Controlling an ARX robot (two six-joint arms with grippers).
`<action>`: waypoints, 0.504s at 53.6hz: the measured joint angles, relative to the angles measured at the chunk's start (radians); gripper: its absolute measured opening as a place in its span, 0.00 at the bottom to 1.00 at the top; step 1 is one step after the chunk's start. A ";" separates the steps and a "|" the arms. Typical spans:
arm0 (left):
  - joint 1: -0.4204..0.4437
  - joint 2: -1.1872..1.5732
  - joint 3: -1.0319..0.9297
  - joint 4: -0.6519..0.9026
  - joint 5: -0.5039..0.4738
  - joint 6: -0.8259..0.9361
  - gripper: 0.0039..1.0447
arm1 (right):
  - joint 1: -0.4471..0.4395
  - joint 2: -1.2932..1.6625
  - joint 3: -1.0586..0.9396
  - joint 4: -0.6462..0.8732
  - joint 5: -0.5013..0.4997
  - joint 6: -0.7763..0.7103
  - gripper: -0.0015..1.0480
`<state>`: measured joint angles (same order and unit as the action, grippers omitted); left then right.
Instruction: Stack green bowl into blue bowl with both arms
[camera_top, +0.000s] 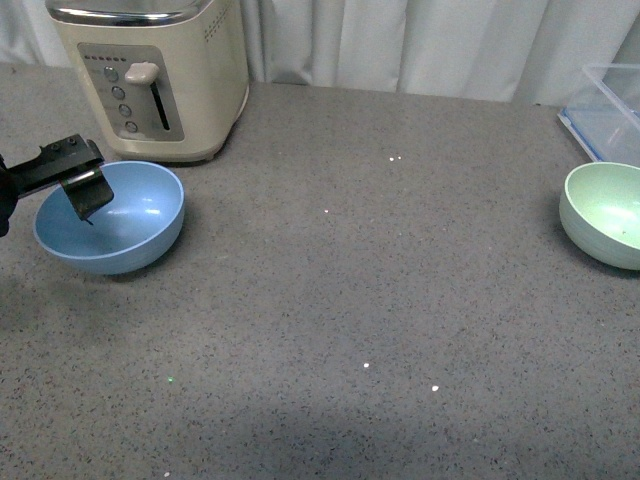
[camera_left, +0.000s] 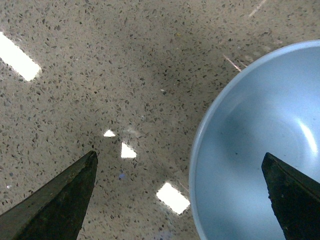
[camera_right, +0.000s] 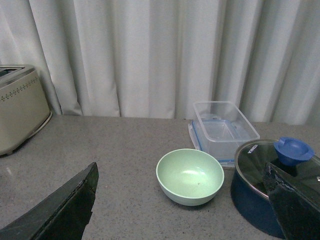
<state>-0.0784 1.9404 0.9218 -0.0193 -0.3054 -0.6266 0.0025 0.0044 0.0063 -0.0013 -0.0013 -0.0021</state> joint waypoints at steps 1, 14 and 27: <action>0.000 0.004 0.001 0.001 -0.002 0.003 0.94 | 0.000 0.000 0.000 0.000 0.000 0.000 0.91; -0.007 0.097 0.059 -0.044 -0.005 -0.005 0.94 | 0.000 0.000 0.000 0.000 0.000 0.000 0.91; -0.009 0.153 0.106 -0.079 0.004 -0.031 0.72 | 0.000 0.000 0.000 0.000 0.000 0.000 0.91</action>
<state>-0.0872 2.0930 1.0279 -0.0978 -0.3016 -0.6579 0.0025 0.0044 0.0063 -0.0013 -0.0013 -0.0021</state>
